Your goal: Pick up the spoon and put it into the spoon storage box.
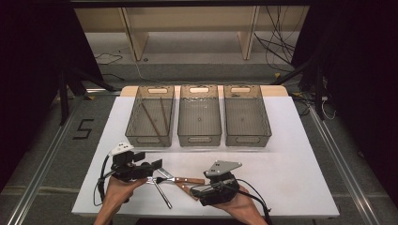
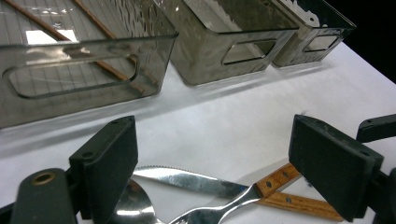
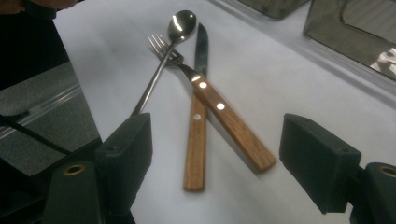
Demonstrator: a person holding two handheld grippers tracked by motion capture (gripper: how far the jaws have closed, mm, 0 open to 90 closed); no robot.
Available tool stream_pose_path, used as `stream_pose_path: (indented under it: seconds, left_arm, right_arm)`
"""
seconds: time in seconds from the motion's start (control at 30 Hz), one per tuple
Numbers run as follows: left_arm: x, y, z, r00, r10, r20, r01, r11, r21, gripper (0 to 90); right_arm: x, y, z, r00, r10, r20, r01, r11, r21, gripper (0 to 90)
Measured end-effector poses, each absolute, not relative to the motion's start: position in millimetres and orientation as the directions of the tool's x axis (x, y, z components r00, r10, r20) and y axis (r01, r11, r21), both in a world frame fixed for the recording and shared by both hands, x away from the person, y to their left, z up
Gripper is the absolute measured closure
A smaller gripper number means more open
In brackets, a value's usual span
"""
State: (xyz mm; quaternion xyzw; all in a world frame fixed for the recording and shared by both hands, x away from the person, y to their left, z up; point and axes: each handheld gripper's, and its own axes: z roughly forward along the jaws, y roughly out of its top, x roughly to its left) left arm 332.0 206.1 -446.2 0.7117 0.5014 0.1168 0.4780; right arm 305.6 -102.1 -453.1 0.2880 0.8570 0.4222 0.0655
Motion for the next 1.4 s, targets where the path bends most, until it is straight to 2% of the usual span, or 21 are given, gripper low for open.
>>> stream_pose_path:
  seconds: [0.23, 0.6, 0.87, 1.17, 1.4]
  left_arm:
    - [322, 208, -453, 0.465, 0.829, -0.31, 0.582, -0.022, 0.813, 15.2]
    - [314, 217, -450, 0.45, 0.836, -0.314, 0.544, 0.022, 0.839, 15.2]
    - [314, 224, -451, 0.433, 0.842, -0.321, 0.547, 0.038, 0.836, 15.2]
    - [315, 229, -451, 0.416, 0.85, -0.322, 0.554, 0.044, 0.831, 15.2]
    - [319, 228, -455, 0.369, 0.876, -0.309, 0.606, 0.025, 0.795, 15.2]
  right_arm:
    - [300, -80, -454, -0.848, 0.519, 0.108, 0.414, 0.52, 0.747, 29.3]
    - [292, -37, -466, -0.891, 0.448, 0.075, 0.371, 0.623, 0.689, 38.7]
    - [295, -13, -469, -0.902, 0.428, 0.064, 0.357, 0.651, 0.67, 45.7]
    - [300, -1, -473, -0.904, 0.425, 0.055, 0.358, 0.678, 0.642, 48.3]
    - [300, -7, -470, -0.9, 0.431, 0.058, 0.362, 0.667, 0.651, 46.3]
